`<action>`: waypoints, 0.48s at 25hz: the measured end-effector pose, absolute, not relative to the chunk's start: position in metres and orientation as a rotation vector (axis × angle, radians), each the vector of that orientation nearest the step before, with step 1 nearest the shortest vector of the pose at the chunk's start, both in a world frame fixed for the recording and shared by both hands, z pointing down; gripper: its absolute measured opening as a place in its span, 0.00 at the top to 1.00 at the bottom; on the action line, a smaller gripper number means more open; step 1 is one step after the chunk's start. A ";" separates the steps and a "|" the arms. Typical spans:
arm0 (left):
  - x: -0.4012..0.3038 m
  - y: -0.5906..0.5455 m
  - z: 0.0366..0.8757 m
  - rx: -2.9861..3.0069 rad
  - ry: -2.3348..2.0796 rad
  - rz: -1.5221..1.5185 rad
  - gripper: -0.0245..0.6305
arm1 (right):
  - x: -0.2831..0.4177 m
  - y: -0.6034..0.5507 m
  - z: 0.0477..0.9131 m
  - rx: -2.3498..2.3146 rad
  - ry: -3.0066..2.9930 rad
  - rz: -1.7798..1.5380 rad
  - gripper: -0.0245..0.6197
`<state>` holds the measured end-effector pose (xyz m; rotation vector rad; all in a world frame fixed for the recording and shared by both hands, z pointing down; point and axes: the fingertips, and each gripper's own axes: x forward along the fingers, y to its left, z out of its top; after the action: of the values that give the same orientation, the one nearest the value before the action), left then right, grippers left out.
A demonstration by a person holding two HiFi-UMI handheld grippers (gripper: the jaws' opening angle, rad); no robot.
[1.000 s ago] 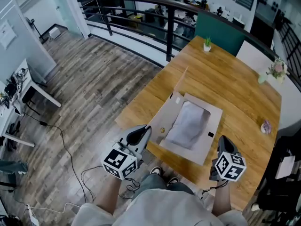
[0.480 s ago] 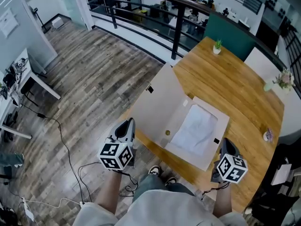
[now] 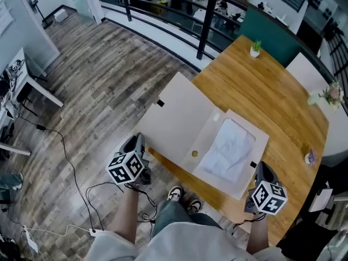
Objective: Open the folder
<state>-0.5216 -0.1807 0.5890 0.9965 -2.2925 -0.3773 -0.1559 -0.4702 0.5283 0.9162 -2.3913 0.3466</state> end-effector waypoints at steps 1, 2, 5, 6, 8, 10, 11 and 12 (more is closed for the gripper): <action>-0.525 -0.179 0.595 0.976 -2.287 -0.376 0.88 | -0.157 -0.470 0.529 0.917 -2.386 0.344 0.96; -0.528 -0.178 0.602 0.957 -2.282 -0.370 0.87 | -0.158 -0.469 0.530 0.917 -2.381 0.341 0.96; -0.534 -0.175 0.619 0.911 -2.270 -0.337 0.86 | -0.161 -0.466 0.533 0.919 -2.368 0.336 0.96; -0.536 -0.175 0.625 0.899 -2.266 -0.325 0.86 | -0.162 -0.465 0.535 0.921 -2.364 0.336 0.96; -0.538 -0.174 0.635 0.874 -2.259 -0.297 0.85 | -0.162 -0.464 0.538 0.924 -2.356 0.335 0.96; -0.540 -0.174 0.644 0.848 -2.253 -0.258 0.84 | -0.163 -0.462 0.541 0.925 -2.349 0.336 0.96; -0.540 -0.173 0.647 0.834 -2.251 -0.237 0.84 | -0.163 -0.461 0.541 0.926 -2.347 0.335 0.96; -0.540 -0.172 0.651 0.821 -2.249 -0.216 0.83 | -0.162 -0.460 0.542 0.927 -2.344 0.335 0.96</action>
<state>-0.5401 -0.1723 0.6507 0.8211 -2.2488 -0.2162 -0.1623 -0.4599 0.5417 0.9266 -2.3444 0.3349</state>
